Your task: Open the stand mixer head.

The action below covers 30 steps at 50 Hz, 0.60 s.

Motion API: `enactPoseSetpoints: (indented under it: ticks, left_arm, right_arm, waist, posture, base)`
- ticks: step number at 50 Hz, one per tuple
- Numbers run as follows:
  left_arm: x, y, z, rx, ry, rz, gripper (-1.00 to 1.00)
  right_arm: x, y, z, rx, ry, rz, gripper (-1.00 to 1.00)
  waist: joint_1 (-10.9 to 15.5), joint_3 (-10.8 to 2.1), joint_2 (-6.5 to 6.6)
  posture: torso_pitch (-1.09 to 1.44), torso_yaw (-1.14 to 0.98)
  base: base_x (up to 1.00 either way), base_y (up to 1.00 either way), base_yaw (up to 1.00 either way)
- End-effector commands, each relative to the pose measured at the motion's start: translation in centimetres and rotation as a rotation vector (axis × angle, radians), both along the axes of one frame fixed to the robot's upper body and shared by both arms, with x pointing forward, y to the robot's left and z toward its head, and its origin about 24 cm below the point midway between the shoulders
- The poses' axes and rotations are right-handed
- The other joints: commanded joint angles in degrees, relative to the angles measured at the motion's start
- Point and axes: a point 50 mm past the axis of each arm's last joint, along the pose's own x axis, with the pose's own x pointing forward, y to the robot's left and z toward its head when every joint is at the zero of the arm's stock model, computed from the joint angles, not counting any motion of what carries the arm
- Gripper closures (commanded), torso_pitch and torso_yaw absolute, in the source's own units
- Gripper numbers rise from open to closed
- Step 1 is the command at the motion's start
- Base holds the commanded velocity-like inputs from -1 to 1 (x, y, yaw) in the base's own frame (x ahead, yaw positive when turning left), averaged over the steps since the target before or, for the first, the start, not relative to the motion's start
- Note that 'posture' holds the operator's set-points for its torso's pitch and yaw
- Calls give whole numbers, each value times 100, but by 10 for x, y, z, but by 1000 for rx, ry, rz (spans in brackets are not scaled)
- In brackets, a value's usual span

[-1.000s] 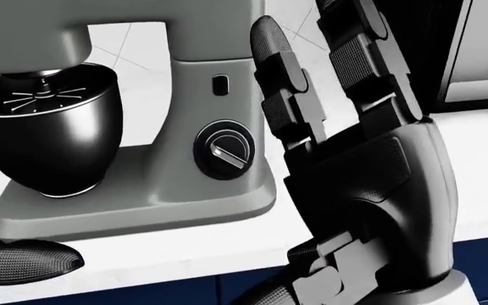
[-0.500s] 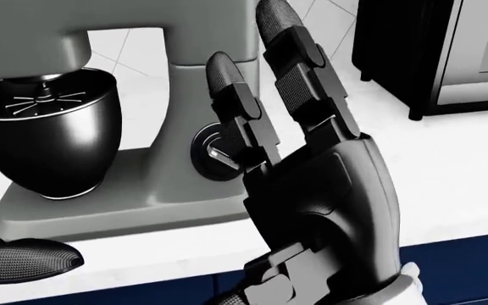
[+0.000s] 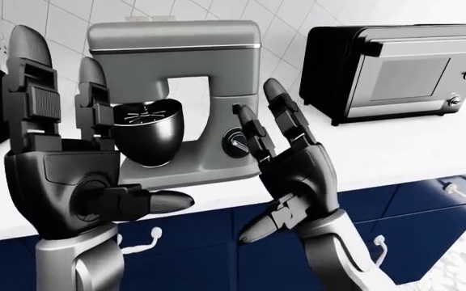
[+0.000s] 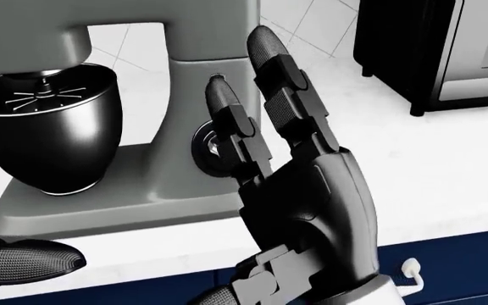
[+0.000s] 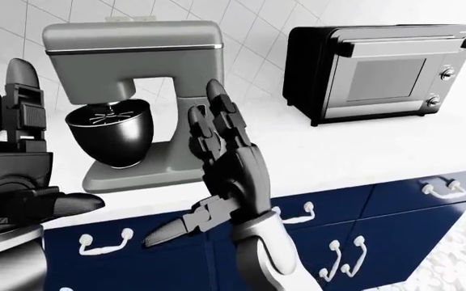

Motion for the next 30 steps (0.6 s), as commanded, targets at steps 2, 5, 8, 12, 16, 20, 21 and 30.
enactPoseSetpoints:
  ticks: [2,5,8,12,16,20,21,30]
  left_arm:
    - [-4,-1,7,5,-53,-4,-100]
    - [-4,-1,7,6,-52,-4,-100]
    - [-4,-1,7,6,-52,-4,-100]
    - [-4,-1,7,6,-52,-5,-100]
    - [-4,-1,7,5,-52,-5,-100]
    - [-4,-1,7,6,-52,-6,-100]
    - [-4,-1,6,6,-51,-6,-100]
    - [-4,-1,6,6,-50,-6,-100]
  right_arm:
    - [-3,0,7,21,-57,0,-100]
    - [-5,1,6,15,-60,7,-100]
    - [-6,2,4,13,-57,8,-100]
    - [-6,3,2,8,-57,9,-100]
    - [-4,2,4,9,-62,7,-100]
    - [-1,1,5,11,-66,-1,-100]
    - [0,0,6,13,-69,-4,-100]
    - [5,-2,7,16,-72,-15,-100]
  waist:
    - [2,1,20]
    - [5,-2,20]
    - [7,-3,21]
    - [9,-8,20]
    - [8,-12,21]
    - [9,-12,21]
    - [9,-13,22]
    - [8,-10,22]
  posture:
    - [-35,0]
    - [-35,0]
    - [-35,0]
    - [-35,0]
    - [-35,0]
    - [-35,0]
    - [-35,0]
    - [-35,0]
  base:
    - [0,0,0]
    - [0,0,0]
    - [0,0,0]
    - [0,0,0]
    - [0,0,0]
    - [0,0,0]
    - [0,0,0]
    - [0,0,0]
